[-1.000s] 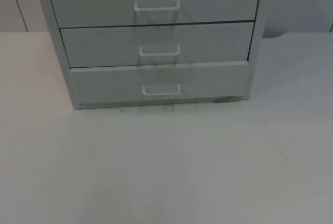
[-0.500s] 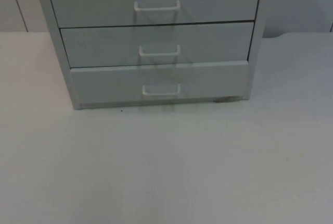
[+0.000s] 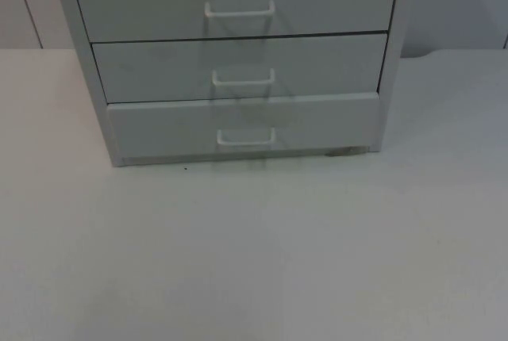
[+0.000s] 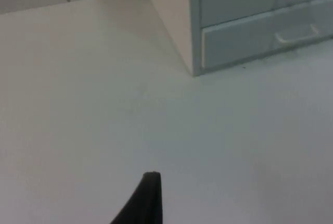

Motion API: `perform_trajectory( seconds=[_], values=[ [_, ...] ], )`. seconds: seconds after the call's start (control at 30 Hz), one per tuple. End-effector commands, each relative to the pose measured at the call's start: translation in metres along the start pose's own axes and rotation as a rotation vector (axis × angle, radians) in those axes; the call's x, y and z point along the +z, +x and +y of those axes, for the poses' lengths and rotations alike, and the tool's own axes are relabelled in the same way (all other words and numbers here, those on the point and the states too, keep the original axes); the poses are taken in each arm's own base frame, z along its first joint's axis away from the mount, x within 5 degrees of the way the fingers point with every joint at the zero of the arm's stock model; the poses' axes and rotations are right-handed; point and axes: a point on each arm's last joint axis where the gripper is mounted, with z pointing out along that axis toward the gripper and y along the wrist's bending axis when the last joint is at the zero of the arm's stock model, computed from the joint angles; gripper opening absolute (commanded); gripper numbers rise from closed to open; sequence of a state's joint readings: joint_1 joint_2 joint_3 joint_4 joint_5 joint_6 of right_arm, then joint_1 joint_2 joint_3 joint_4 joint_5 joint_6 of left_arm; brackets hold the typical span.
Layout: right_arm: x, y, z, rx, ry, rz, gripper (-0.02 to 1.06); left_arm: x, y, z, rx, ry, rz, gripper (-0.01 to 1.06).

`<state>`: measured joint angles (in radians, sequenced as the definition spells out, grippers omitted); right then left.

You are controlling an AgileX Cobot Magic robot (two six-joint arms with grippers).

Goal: Open the drawer with the left hand, place the block into the drawer with the right hand, then close the drawer with the left hand.

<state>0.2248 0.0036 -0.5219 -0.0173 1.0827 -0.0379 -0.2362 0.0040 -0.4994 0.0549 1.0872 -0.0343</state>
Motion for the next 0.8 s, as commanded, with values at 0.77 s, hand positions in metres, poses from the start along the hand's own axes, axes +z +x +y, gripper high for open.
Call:
perform_trajectory(
  seconds=[0.77],
  values=[
    [0.0006, 0.0008, 0.0007, 0.038, 0.071, 0.0, 1.05, -0.0001, 0.0007, -0.0027, -0.147, -0.247, -0.006, 1.05]
  ],
)
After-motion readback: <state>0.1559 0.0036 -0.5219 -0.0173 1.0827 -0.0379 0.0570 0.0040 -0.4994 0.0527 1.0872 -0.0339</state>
